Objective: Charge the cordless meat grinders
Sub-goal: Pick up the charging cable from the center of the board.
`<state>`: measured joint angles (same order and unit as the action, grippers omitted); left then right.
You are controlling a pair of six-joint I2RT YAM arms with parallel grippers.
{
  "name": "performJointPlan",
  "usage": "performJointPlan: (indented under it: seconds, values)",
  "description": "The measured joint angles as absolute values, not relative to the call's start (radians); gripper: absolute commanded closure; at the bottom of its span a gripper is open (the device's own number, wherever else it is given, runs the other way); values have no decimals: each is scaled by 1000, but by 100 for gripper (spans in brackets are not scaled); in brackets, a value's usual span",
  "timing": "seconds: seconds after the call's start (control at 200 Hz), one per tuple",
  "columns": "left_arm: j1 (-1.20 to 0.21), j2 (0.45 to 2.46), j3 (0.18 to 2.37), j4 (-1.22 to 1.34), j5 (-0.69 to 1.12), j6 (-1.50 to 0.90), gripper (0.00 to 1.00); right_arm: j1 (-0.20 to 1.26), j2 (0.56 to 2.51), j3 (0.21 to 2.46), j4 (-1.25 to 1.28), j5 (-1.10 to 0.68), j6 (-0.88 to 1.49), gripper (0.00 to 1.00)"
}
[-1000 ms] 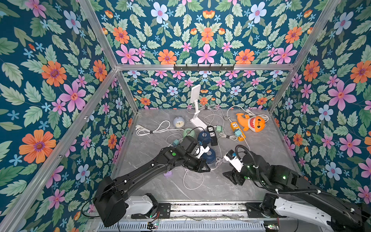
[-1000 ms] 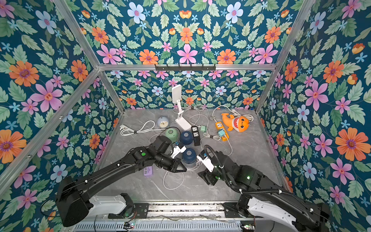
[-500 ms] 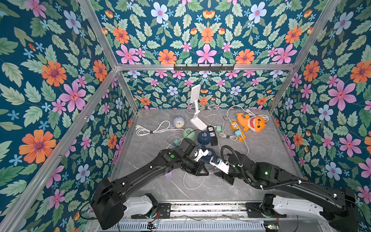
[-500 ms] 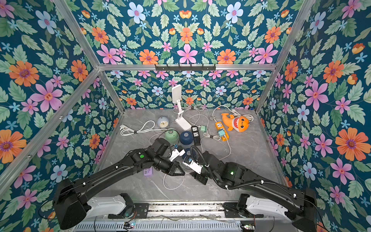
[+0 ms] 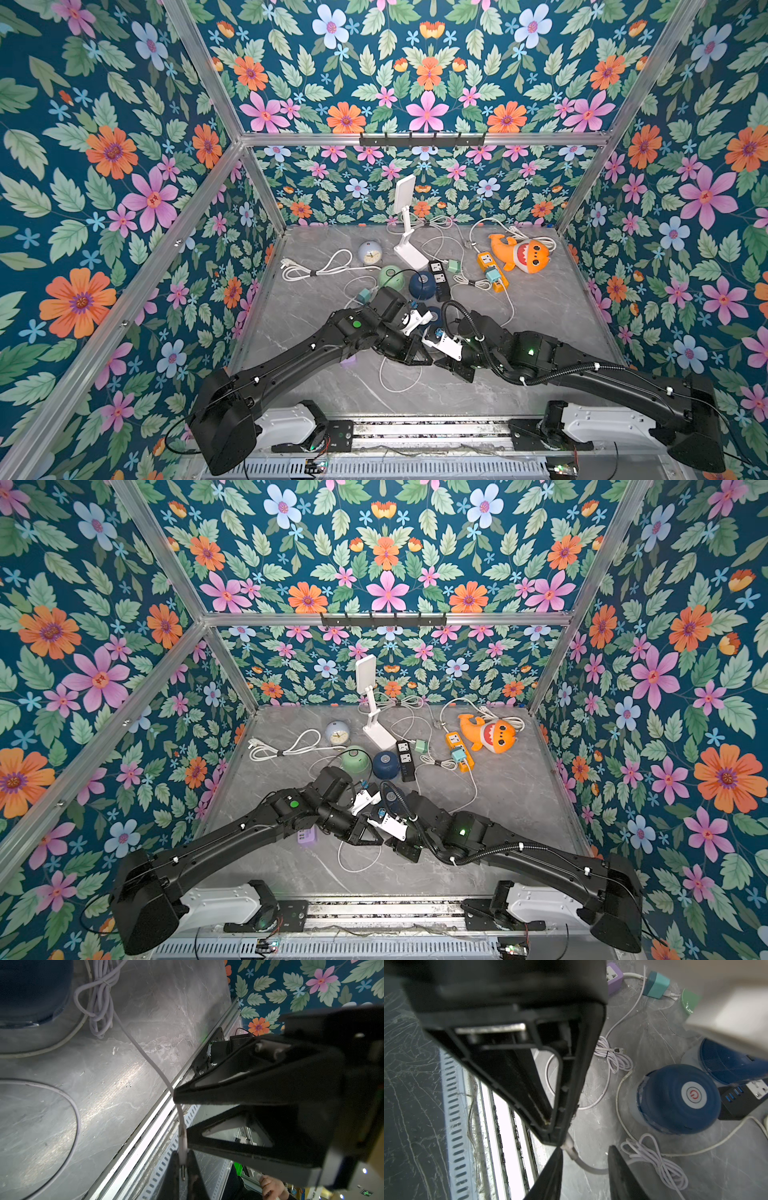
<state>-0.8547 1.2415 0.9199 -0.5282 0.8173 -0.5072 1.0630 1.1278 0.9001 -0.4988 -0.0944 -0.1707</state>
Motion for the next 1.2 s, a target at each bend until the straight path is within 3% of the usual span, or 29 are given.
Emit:
performJointPlan:
  seconds: [0.36,0.85,1.195]
  values:
    - [-856,1225,902,-503,830,-507,100,1063,1149,919,-516,-127,-186,73]
    - [-856,1229,903,-509,839,-508,100,1063,1142,915,-532,-108,-197,62]
    - [-856,1246,916,-534,849,-513,100,1075,1143,904,-531,-93,-205,66]
